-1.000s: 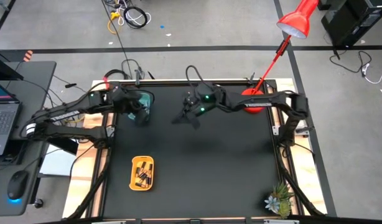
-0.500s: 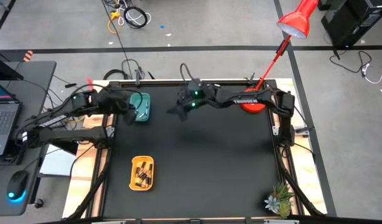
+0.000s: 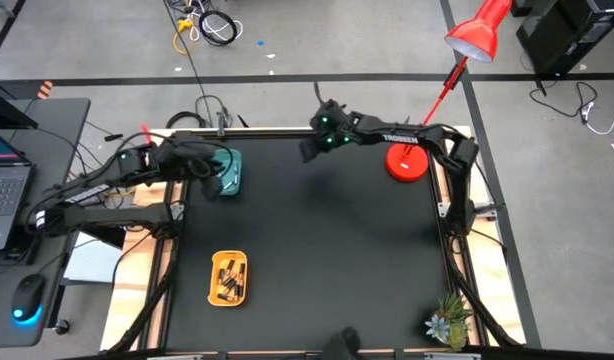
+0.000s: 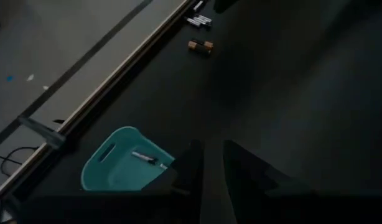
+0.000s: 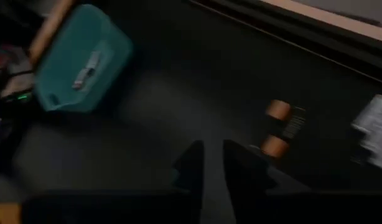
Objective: Sort batteries
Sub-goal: Put the white battery into the blue bin
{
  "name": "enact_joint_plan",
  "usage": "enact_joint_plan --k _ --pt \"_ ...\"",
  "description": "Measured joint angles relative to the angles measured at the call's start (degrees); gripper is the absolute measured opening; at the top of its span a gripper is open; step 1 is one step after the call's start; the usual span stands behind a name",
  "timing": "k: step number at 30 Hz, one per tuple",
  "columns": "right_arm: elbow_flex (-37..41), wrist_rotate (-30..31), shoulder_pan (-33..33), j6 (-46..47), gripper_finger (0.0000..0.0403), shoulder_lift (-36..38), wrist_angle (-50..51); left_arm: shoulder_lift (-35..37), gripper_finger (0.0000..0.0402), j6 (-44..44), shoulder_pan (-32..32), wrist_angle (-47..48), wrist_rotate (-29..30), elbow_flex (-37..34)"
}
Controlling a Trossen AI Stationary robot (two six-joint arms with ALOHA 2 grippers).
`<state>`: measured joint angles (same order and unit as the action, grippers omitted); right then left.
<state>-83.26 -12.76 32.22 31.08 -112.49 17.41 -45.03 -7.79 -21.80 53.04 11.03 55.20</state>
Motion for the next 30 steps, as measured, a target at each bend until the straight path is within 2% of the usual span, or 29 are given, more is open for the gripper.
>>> enact_joint_plan --k 5,8,17,30 --pt "0.0 5.83 2.98 -1.74 0.0138 0.0 5.6 -3.5 0.0069 0.1 0.0 -2.69 -1.27 0.0" --pt "0.0 8.06 3.85 -3.97 0.0156 0.02 8.26 -6.19 0.0069 0.07 0.0 -4.8 -1.27 0.0" --pt "-0.02 9.43 5.19 -11.57 0.0158 -1.76 13.39 -12.19 0.0069 -0.43 -0.09 -11.53 -6.68 -0.02" --pt "-1.26 11.51 5.49 -14.49 0.0162 -5.25 9.84 -13.32 0.0069 -3.86 -1.29 -14.61 -9.96 0.2"
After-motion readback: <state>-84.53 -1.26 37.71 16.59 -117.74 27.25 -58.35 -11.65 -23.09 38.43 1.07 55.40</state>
